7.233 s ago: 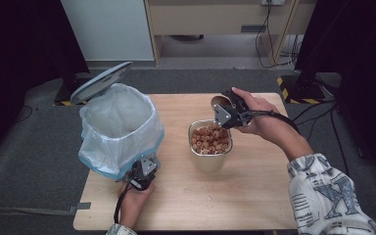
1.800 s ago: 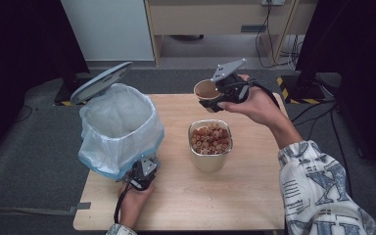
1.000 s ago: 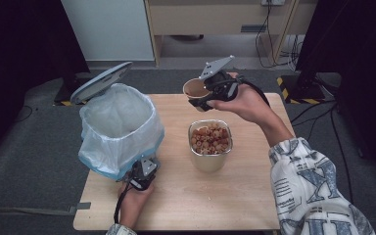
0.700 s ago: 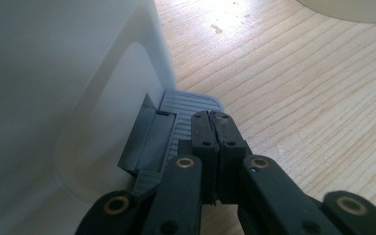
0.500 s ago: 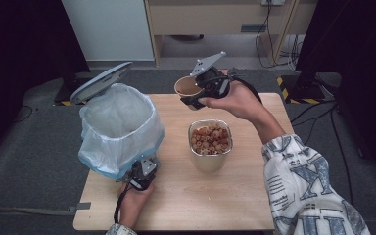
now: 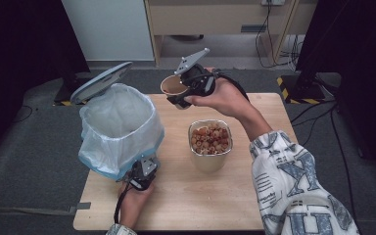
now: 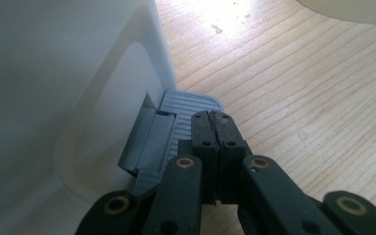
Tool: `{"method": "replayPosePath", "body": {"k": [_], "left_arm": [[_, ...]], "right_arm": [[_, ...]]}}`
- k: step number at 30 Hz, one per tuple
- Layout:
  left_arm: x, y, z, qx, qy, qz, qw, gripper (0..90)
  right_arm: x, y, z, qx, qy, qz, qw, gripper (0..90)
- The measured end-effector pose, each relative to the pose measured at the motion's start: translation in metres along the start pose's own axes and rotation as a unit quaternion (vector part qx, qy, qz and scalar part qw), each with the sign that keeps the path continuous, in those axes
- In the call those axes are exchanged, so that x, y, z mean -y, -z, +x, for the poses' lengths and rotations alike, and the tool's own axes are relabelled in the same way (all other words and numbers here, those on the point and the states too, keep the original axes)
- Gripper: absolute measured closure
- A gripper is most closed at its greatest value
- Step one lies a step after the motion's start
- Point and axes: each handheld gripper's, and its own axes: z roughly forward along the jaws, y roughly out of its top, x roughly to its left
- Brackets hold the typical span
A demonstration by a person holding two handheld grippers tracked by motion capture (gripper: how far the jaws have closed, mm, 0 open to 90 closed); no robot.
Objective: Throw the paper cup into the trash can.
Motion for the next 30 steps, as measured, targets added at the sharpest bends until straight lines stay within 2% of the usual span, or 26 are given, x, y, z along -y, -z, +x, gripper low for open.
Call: {"method": "replayPosePath", "body": {"k": [23, 30], "left_arm": [[0.0, 0.0, 0.0, 0.0, 0.0, 0.0, 1.0, 88.0], [0.0, 0.0, 0.0, -0.001, -0.001, 0.0, 1.0, 88.1]], "right_arm": [[-0.025, -0.026, 0.014, -0.034, -0.015, -0.018, 0.9991, 36.0], [-0.032, -0.031, 0.018, -0.037, -0.013, -0.022, 0.999, 36.0]]}}
